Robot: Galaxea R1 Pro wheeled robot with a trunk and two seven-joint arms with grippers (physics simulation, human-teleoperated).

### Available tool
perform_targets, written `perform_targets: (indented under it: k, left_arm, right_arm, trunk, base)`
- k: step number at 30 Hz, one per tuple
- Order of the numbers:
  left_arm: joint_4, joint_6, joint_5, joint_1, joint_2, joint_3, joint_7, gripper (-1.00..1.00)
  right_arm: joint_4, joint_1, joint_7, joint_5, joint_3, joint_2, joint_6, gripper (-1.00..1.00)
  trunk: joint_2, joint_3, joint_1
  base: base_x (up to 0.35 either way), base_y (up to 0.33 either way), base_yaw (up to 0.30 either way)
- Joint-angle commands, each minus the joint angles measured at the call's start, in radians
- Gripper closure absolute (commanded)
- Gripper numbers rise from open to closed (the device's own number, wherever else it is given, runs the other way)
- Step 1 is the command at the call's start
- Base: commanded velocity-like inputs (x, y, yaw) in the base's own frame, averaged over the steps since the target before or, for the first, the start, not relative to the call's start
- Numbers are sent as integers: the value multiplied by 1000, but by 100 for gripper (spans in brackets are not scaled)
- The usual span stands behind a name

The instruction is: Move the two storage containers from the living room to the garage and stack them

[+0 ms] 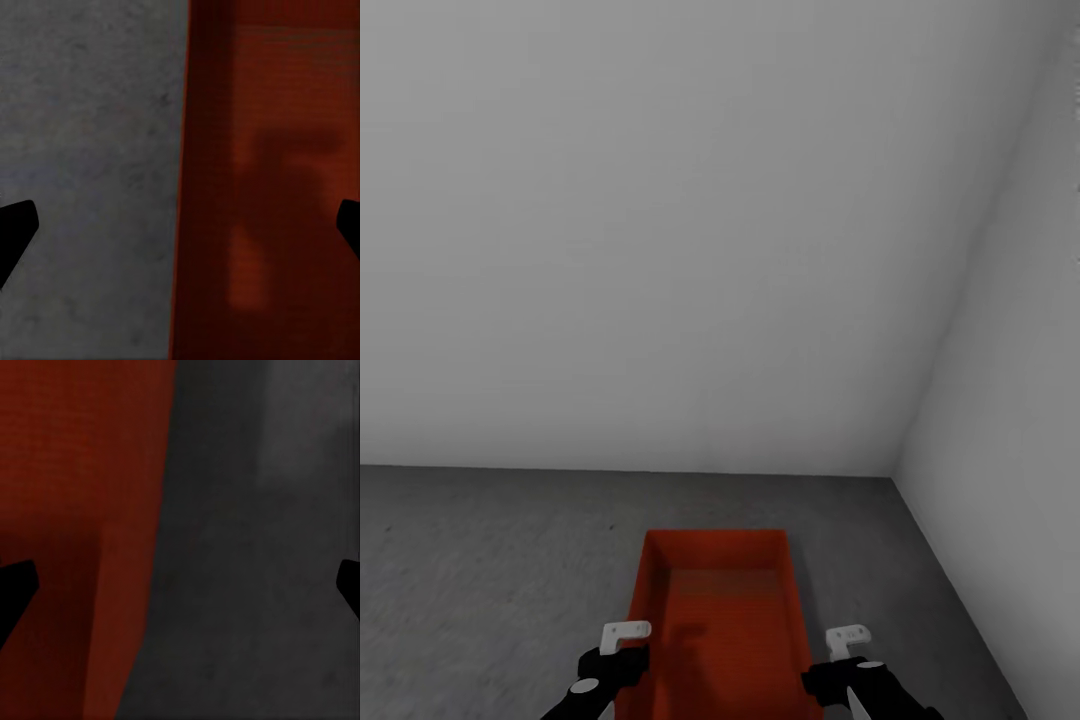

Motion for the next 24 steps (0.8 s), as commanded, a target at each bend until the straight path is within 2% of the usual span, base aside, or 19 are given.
perform_targets:
  k: [1,22,24]
  left_arm:
    - [1,-3,3,-1,0,-2,4,-100]
    - [2,0,3,-1,0,-1,4,-100]
    - [2,0,3,-1,0,-1,4,-100]
  right_arm:
    - [-2,0,2,3,2,0,6,-100]
    - [-2,0,1,3,0,0,5,-100]
    - [-2,0,1,3,0,0,5,-100]
  trunk:
    - [0,3,-1]
    - [5,84,-10]
    - [19,91,-18]
  base:
    - [0,0,0]
    - [0,0,0]
    - [0,0,0]
